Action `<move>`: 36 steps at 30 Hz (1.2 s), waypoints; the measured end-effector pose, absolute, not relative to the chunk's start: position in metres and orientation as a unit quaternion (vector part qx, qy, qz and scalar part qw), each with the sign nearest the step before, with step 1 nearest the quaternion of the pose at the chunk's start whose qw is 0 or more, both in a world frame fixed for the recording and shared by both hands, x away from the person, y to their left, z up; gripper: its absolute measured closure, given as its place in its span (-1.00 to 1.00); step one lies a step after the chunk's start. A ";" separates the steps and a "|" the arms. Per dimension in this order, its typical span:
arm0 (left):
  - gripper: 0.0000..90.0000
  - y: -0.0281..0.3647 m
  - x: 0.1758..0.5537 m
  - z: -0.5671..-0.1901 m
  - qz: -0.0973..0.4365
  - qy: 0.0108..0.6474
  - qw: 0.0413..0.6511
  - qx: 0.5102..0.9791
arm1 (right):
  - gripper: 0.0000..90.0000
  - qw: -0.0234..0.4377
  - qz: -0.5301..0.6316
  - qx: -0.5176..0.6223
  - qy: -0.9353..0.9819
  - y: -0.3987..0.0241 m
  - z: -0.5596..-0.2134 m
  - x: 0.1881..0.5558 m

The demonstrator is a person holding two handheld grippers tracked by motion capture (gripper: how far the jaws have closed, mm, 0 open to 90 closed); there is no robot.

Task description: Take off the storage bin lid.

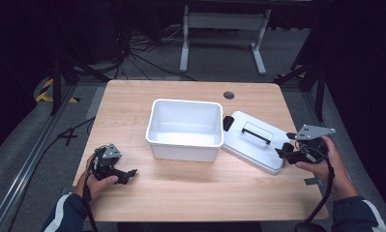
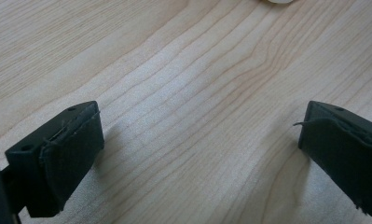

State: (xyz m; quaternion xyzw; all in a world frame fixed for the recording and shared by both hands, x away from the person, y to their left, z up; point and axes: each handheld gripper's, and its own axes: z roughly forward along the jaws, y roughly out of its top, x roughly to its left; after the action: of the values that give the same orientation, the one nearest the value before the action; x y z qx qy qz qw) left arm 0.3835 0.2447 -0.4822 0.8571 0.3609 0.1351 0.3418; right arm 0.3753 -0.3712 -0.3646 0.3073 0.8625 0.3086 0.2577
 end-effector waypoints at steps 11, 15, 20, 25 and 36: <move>-0.99 0.245 0.384 -0.482 0.139 0.356 0.340 0.859 | -0.40 0.260 0.318 0.315 0.856 -0.386 -0.381 0.350; -0.99 0.245 0.383 -0.482 0.136 0.361 0.341 0.857 | -0.40 0.258 0.317 0.320 0.855 -0.388 -0.389 0.343; -0.99 0.245 0.383 -0.482 0.136 0.361 0.341 0.857 | -0.40 0.259 0.314 0.311 0.858 -0.389 -0.399 0.336; -0.99 0.245 0.383 -0.482 0.134 0.364 0.342 0.856 | -0.40 0.252 0.319 0.303 0.862 -0.389 -0.411 0.329; -0.99 0.245 0.383 -0.482 0.134 0.364 0.342 0.856 | -0.40 0.225 0.330 0.324 0.858 -0.394 -0.441 0.319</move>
State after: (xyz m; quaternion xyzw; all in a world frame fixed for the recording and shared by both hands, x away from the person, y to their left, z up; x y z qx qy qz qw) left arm 0.3826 0.2448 -0.4822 0.8562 0.3638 0.1336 0.3416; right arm 0.3186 -0.3944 -0.4409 0.3241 0.8576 0.3299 0.2250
